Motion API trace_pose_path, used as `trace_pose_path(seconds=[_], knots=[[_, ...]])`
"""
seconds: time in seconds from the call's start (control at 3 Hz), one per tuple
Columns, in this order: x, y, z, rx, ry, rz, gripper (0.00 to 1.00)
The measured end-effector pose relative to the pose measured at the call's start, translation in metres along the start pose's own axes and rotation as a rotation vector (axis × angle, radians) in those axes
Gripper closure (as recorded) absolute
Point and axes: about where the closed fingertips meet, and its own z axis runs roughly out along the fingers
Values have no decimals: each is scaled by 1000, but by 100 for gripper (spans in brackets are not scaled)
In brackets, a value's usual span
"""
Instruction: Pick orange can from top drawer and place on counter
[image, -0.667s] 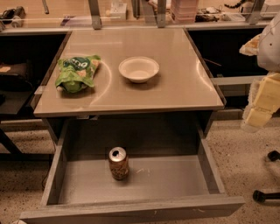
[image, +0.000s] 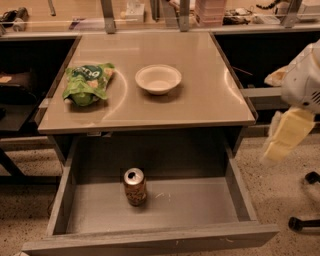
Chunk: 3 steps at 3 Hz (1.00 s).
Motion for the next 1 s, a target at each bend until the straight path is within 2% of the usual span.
trace_pose_path(seconds=[0.33,0.67,1.0], knots=[[-5,32,64,-135,-113,51,0],[-25,56,99,-261,-188,40,0],[-27,57,100,-268,-196,42,0]])
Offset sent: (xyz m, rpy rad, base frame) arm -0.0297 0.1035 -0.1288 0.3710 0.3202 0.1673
